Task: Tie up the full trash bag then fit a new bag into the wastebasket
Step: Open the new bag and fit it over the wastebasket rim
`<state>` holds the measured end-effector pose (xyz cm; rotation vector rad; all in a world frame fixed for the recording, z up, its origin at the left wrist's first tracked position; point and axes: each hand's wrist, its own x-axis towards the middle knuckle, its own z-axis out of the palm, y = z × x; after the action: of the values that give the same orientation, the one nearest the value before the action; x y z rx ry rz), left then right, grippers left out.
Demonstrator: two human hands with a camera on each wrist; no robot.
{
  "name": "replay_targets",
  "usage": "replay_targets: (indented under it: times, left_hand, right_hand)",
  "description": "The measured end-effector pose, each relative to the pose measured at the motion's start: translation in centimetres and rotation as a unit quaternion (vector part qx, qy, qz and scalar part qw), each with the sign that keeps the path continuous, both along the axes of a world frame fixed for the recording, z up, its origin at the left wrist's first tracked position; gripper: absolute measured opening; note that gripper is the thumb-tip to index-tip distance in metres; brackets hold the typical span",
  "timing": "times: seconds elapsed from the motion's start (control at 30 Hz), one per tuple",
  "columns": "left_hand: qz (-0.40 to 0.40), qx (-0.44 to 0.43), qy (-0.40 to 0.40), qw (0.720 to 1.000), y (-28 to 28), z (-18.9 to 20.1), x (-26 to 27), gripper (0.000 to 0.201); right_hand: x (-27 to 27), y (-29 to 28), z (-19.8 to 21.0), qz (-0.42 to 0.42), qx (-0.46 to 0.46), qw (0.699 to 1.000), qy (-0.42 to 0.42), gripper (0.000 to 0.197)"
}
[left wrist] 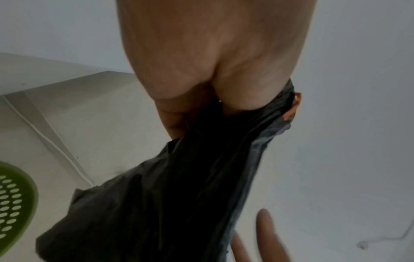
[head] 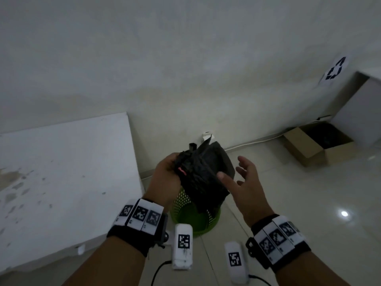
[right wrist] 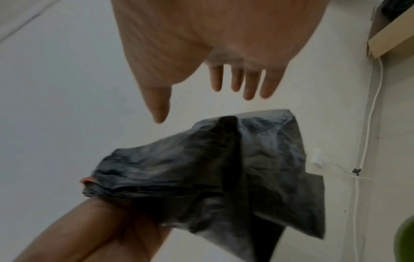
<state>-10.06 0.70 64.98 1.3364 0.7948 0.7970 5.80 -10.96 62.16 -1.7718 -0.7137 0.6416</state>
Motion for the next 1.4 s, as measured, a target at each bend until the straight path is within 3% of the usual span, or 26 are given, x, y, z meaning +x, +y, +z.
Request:
replay_targets:
  times: [0.07, 0.13, 0.23, 0.37, 0.5, 0.57, 0.63, 0.73, 0.8, 0.9, 1.0, 1.17, 1.27, 1.37, 1.4]
  left_hand:
    - [-0.02, -0.019, 0.004, 1.0, 0.2, 0.8, 0.8, 0.035]
    - [0.014, -0.051, 0.02, 0.998, 0.8, 0.6, 1.7, 0.025]
    - [0.055, -0.066, 0.06, 0.995, 1.8, 0.1, 3.1, 0.029]
    - [0.082, 0.002, 0.092, 0.992, 1.9, 0.1, 4.8, 0.018]
    - [0.15, -0.013, 0.072, 0.986, 1.5, -0.6, 7.1, 0.025]
    - [0.214, -0.005, 0.058, 0.975, 1.2, -0.9, 7.8, 0.04]
    - [0.268, 0.094, 0.095, 0.954, 0.6, -0.7, 7.8, 0.035]
    - [0.235, 0.204, 0.151, 0.938, -0.8, 0.6, 7.9, 0.029]
    - [0.168, 0.183, 0.154, 0.956, -1.2, 1.0, 8.4, 0.03]
    - [0.128, 0.081, 0.12, 0.981, -0.8, 1.2, 8.8, 0.033]
    - [0.123, 0.123, 0.148, 0.973, -0.2, 1.0, 8.7, 0.036]
    - [0.135, 0.15, 0.153, 0.967, 1.1, 1.5, 8.2, 0.017]
    - [0.148, 0.218, 0.214, 0.941, 2.2, 2.1, 7.7, 0.01]
    - [0.225, 0.286, 0.296, 0.883, 2.7, 2.8, 7.2, 0.012]
    - [0.244, 0.284, 0.305, 0.876, 2.7, 3.0, 7.3, 0.017]
  right_hand:
    - [1.0, 0.6, -0.4, 0.056, -0.027, 0.998, 0.032, 0.112]
    - [1.8, 1.3, -0.3, 0.082, -0.018, 0.993, 0.087, 0.123]
    - [2.8, 1.9, 0.2, 0.142, 0.004, 0.986, 0.092, 0.112]
    - [3.7, 2.0, 0.9, 0.212, 0.002, 0.974, -0.079, 0.093]
    - [5.0, 3.3, 1.5, 0.183, 0.012, 0.968, -0.17, 0.006]
    - [6.1, 4.0, 1.3, 0.143, 0.025, 0.973, -0.178, 0.015]
    - [7.1, 4.7, 1.5, 0.128, 0.022, 0.979, -0.159, 0.021]
    - [7.5, 5.4, 1.9, 0.163, 0.027, 0.975, -0.149, 0.027]
    - [7.4, 5.5, 2.3, 0.202, 0.041, 0.97, -0.126, 0.025]
    - [7.1, 5.8, 2.9, 0.253, 0.055, 0.959, -0.111, 0.021]
    - [7.4, 6.0, 3.2, 0.289, 0.078, 0.94, -0.162, 0.016]
    - [8.9, 6.2, 3.5, 0.273, 0.074, 0.953, -0.107, 0.011]
    - [9.9, 6.5, 3.5, 0.232, 0.078, 0.96, -0.139, 0.017]
    - [10.4, 7.0, 3.4, 0.193, 0.097, 0.974, -0.068, 0.019]
    - [10.2, 7.1, 3.5, 0.188, 0.103, 0.976, -0.035, 0.019]
